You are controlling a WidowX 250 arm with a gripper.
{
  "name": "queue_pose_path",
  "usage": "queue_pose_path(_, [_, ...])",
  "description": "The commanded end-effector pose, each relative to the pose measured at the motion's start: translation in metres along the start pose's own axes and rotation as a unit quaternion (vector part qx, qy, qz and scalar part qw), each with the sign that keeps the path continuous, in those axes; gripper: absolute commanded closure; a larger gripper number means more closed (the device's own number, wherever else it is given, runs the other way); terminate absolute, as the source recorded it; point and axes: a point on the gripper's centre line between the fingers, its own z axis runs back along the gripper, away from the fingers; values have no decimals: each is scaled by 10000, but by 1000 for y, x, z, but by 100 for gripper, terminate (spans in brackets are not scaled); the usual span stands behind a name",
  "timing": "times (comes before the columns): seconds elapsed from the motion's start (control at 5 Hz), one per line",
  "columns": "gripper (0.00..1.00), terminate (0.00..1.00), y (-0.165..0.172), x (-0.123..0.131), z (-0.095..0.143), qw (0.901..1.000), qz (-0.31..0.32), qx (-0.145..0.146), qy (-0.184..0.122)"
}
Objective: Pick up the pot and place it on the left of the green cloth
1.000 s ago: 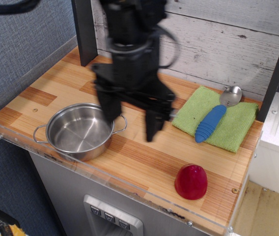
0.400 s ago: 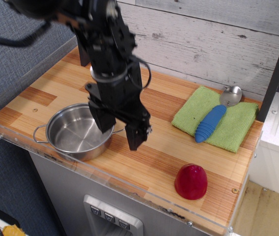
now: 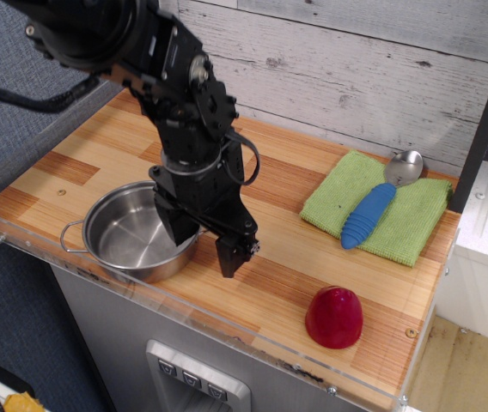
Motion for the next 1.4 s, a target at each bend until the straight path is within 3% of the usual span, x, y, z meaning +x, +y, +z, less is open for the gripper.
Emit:
queue_pose_path(0.0, [0,0,6,-7,-1,10000,64,46,15])
queue_pose_path(0.2, [100,0,7,-8,-3,9999,79,-2,99])
queue_pose_path(0.6, [100,0,2,-7,-5,9996,1,-114,242])
queue_pose_path(1.0, [100,0,-5,-15,21,9994,188,-252,175])
queue_pose_path(1.2, [100,0,-8,-30,61,9932,82,-986,-607])
